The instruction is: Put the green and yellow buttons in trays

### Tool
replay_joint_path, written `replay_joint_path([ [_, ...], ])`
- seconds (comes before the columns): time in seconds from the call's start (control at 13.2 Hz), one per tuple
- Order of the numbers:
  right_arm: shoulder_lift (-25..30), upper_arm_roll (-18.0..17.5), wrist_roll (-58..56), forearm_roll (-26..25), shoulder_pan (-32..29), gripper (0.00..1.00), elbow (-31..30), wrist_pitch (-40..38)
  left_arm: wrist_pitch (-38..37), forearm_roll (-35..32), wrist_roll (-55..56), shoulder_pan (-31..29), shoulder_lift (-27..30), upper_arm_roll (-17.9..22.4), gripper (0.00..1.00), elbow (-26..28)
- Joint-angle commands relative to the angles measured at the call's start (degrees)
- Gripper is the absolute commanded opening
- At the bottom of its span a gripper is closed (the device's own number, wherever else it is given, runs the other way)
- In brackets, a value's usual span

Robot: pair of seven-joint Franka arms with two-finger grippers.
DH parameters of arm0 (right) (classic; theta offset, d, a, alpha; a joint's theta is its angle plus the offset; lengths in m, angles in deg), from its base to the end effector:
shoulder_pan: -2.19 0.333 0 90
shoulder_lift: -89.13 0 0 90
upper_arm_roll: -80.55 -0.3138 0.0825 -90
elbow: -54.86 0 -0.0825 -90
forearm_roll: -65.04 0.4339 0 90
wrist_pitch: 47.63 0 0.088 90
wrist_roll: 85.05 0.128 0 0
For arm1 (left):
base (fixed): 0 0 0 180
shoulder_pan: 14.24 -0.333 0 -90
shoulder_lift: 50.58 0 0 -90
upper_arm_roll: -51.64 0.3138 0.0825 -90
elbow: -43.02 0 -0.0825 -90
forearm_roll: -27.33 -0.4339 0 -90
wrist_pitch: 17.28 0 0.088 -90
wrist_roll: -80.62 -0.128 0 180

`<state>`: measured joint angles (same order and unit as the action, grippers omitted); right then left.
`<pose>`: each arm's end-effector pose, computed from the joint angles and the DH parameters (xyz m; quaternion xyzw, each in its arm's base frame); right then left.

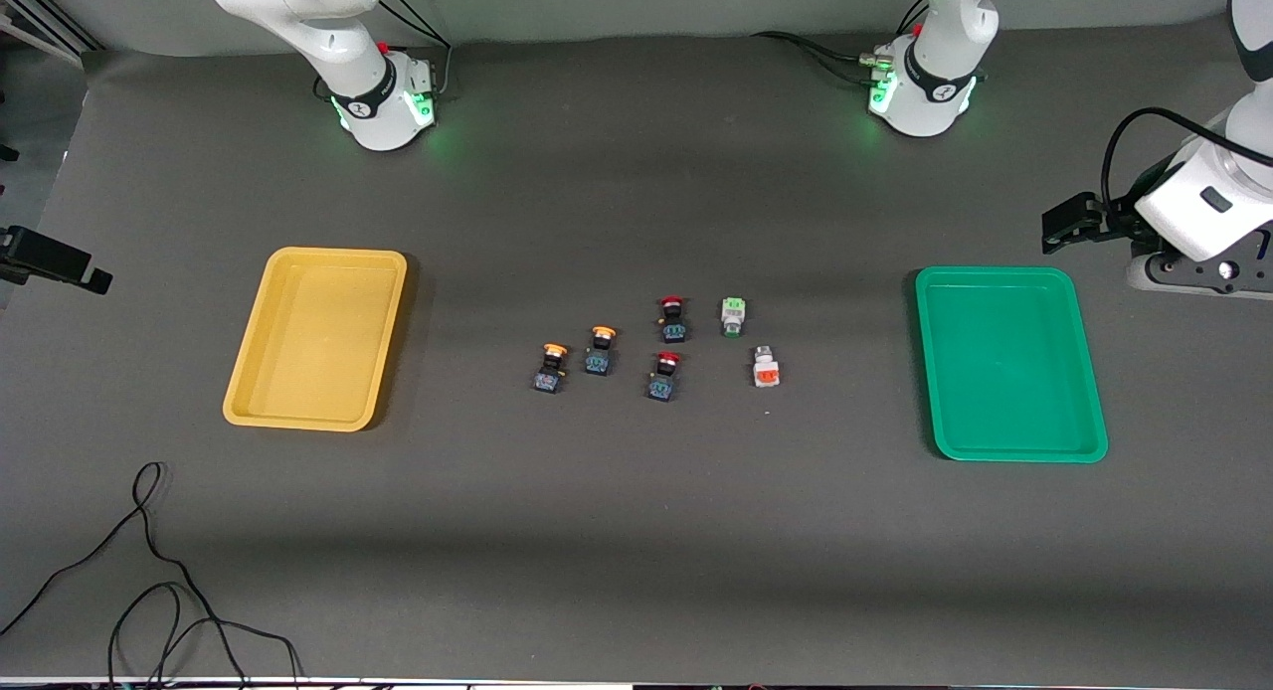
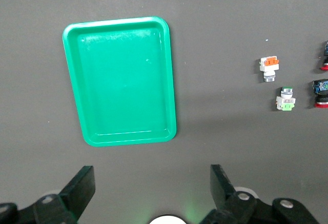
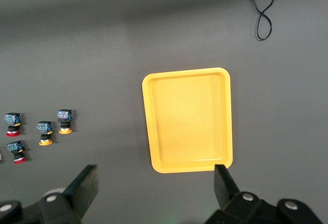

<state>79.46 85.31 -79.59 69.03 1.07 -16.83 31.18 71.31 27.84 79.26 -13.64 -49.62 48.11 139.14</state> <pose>0.6308 -0.0499 0.6440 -0.9951 0.0923 0.0219 0.0274 0.5879 -0.0438 0.5540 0.9972 -0.0476 -0.0574 0.0025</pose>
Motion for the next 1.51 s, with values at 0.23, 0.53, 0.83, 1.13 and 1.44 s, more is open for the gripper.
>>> replay_joint_path([
  [0.23,-1.14,-0.01,-0.71,0.49,-0.55,1.0,1.73,-0.15,0.09,0.54,-0.92,-0.51,0.54,-0.43,1.0,-0.06],
  [0.53,-1.06,-0.1,-0.62,0.49,-0.46,1.0,1.73,-0.24,0.18,0.45,-0.83,-0.42,0.45,-0.51,1.0,0.03],
  [0.83,-1.14,-0.1,-0.53,0.57,-0.55,1.0,1.03,-0.32,0.45,0.45,-0.83,-0.42,0.36,-0.51,1.0,0.29],
  [1.13,-1.93,-0.1,-1.85,0.4,-0.46,1.0,1.03,-0.32,0.45,0.54,-0.57,-0.16,0.36,-0.69,1.0,0.56],
  [1.44,-1.85,-0.1,-3.17,-0.47,-0.29,1.0,0.33,-0.41,0.62,0.62,4.69,4.84,0.54,-0.96,1.0,0.56],
])
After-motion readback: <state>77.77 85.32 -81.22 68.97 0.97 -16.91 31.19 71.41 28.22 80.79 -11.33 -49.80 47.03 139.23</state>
